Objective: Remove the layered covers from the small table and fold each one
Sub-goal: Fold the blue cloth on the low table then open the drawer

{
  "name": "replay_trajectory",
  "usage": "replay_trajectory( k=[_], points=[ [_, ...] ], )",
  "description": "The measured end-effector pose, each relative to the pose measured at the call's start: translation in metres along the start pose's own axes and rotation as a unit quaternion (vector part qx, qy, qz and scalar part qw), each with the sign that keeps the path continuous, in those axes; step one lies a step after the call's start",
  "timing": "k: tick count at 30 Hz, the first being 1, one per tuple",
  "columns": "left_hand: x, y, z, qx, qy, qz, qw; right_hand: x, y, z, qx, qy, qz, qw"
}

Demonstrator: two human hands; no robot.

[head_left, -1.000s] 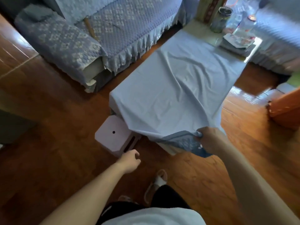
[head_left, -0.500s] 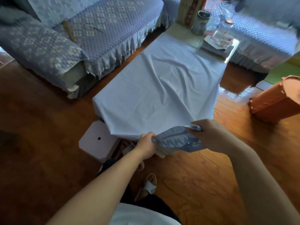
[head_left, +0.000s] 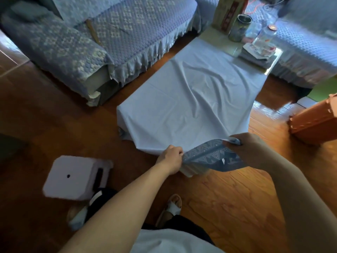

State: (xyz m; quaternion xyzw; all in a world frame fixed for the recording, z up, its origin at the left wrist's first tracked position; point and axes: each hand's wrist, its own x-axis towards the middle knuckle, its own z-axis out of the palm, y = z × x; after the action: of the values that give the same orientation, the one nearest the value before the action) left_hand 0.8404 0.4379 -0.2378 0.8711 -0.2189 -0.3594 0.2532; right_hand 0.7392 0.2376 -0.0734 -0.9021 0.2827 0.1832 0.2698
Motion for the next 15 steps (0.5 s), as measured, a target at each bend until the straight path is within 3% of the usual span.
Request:
replay_trajectory(
  k=[3, 7, 10, 12, 15],
  points=[
    [-0.005, -0.020, -0.004, -0.018, 0.039, 0.009, 0.999, -0.001, -0.018, 0.008, -0.034, -0.007, 0.001, 0.999],
    [-0.024, -0.044, -0.013, -0.031, 0.012, 0.044, 0.998, -0.010, -0.058, 0.029, -0.149, -0.066, -0.022, 0.986],
    [-0.035, -0.044, -0.011, -0.037, 0.003, 0.092, 0.995, -0.019, -0.077, 0.052, -0.255, -0.097, 0.037, 0.961],
    [-0.043, -0.044, -0.002, -0.026, 0.008, 0.138, 0.990, -0.037, -0.074, 0.061, -0.223, -0.055, 0.102, 0.968],
    [-0.051, -0.048, 0.013, 0.050, 0.002, 0.174, 0.984, -0.073, -0.058, 0.068, -0.049, 0.143, 0.175, 0.973]
  ],
)
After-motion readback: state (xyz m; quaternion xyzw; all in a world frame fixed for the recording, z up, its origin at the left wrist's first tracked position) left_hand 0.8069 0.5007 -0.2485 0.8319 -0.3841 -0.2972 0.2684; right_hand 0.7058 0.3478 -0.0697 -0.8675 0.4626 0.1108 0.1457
